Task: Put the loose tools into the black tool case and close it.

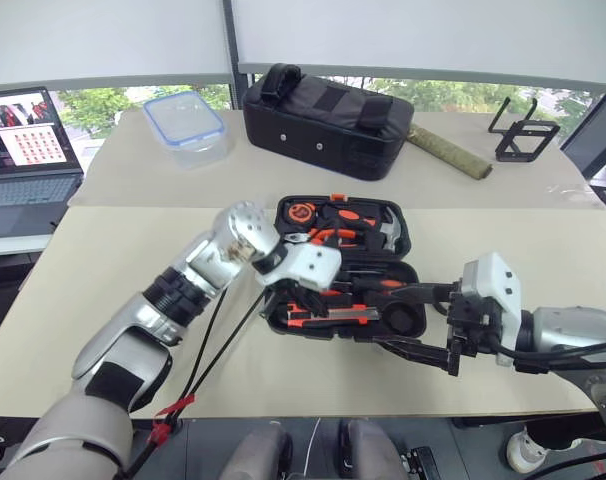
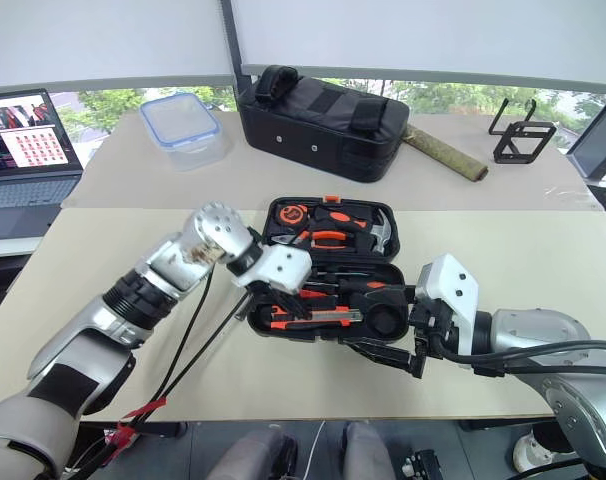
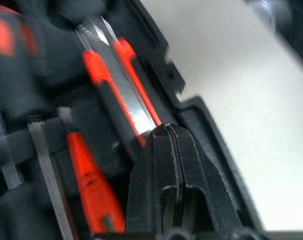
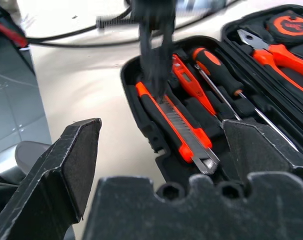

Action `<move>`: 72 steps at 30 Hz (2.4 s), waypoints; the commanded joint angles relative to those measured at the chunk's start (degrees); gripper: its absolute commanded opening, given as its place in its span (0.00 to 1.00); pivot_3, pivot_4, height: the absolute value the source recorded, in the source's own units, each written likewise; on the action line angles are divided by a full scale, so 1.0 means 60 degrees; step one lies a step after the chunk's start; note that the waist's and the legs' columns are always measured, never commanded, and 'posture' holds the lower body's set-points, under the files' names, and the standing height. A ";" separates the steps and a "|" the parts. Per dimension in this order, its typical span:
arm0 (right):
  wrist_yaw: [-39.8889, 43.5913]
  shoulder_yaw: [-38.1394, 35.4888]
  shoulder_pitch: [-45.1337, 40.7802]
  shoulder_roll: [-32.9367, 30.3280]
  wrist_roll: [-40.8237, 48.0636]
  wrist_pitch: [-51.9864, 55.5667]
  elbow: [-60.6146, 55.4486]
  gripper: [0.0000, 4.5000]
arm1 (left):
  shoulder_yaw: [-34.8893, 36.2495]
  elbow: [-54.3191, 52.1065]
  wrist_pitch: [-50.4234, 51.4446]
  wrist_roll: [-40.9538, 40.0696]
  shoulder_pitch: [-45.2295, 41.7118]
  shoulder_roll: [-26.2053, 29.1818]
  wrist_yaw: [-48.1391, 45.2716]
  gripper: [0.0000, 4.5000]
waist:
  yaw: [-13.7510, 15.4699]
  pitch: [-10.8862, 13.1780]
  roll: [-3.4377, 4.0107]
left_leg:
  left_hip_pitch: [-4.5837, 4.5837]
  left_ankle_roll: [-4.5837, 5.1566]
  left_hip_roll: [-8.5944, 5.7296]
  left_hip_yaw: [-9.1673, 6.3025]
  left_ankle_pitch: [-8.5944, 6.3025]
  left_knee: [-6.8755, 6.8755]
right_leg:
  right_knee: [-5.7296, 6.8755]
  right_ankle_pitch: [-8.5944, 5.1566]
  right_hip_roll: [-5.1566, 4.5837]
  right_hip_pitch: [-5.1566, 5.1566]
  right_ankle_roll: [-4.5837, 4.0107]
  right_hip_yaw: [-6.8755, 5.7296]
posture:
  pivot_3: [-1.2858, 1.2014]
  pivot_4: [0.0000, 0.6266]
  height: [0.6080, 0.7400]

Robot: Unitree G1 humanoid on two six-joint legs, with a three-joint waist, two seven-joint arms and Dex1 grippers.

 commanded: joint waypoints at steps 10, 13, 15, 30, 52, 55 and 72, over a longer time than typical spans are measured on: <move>-0.0221 -0.0971 0.0737 -0.0081 0.0408 0.0028 -0.0521 1.00 | 0.0564 0.0308 0.0130 0.0224 0.0120 -0.0105 0.0503 0.00 | 0.0130 -0.0013 0.0003 | 0.0090 0.0107 -0.0011 0.0003 -0.0040 0.0018 | -0.0028 0.0023 0.0032 0.0123 0.0048 -0.0006 | 0.52 0.24 0.81; -0.0091 -0.1358 0.0994 -0.0095 0.0548 0.0021 -0.0399 1.00 | 0.1411 -0.0315 0.1128 -0.0954 -0.0064 0.0153 -0.0171 0.00 | 0.0020 -0.0013 0.0004 | 0.0070 0.0058 -0.0010 0.0006 -0.0016 0.0016 | -0.0004 0.0022 0.0031 0.0080 0.0047 -0.0006 | 0.52 0.24 0.81; -0.0084 -0.1262 0.0928 -0.0100 0.0500 -0.0015 -0.0326 1.00 | 0.1697 -0.0364 0.1649 -0.1249 -0.0283 -0.0014 -0.0097 0.00 | -0.0022 -0.0013 0.0004 | 0.0012 0.0043 -0.0009 0.0017 -0.0007 0.0017 | 0.0016 0.0025 0.0032 0.0005 0.0043 -0.0004 | 0.52 0.24 0.81; -0.0283 -0.0843 0.0607 0.0018 0.0398 0.0019 -0.0216 1.00 | 0.0801 0.0918 0.0145 0.0189 0.0065 -0.0605 0.0703 0.00 | 0.0070 -0.0013 0.0004 | -0.0015 0.0037 -0.0014 0.0014 -0.0004 0.0022 | -0.0012 0.0026 -0.0002 0.0005 0.0041 -0.0004 | 0.52 0.24 0.81; -0.0392 -0.0720 0.0622 -0.0040 0.0646 0.0087 -0.0354 1.00 | 0.1249 0.4057 -0.0591 0.0441 0.0145 -0.1226 0.1065 0.00 | 0.0133 -0.0019 0.0000 | 0.0036 0.0054 -0.0017 0.0016 -0.0011 0.0033 | -0.0008 0.0033 -0.0007 0.0058 0.0050 -0.0006 | 0.52 0.24 0.81; -0.0392 -0.0767 0.0608 -0.0078 0.0644 0.0101 -0.0346 1.00 | 0.1566 0.3406 -0.0335 0.0056 0.0169 -0.1123 0.0806 0.00 | 0.0122 -0.0019 0.0000 | 0.0064 0.0091 -0.0013 0.0014 -0.0033 0.0031 | -0.0011 0.0031 -0.0007 0.0093 0.0052 -0.0006 | 0.52 0.24 0.81; 0.0763 -0.0617 0.0618 -0.1426 -0.2556 -0.0958 0.3697 1.00 | 0.5448 -0.2592 0.4515 -0.4919 0.1486 0.2555 -0.0514 0.99 | -0.0132 -0.0013 0.0016 | -0.0001 0.0029 -0.0012 0.0019 0.0001 0.0011 | -0.0015 0.0031 0.0026 0.0000 0.0042 -0.0007 | 0.52 0.24 0.81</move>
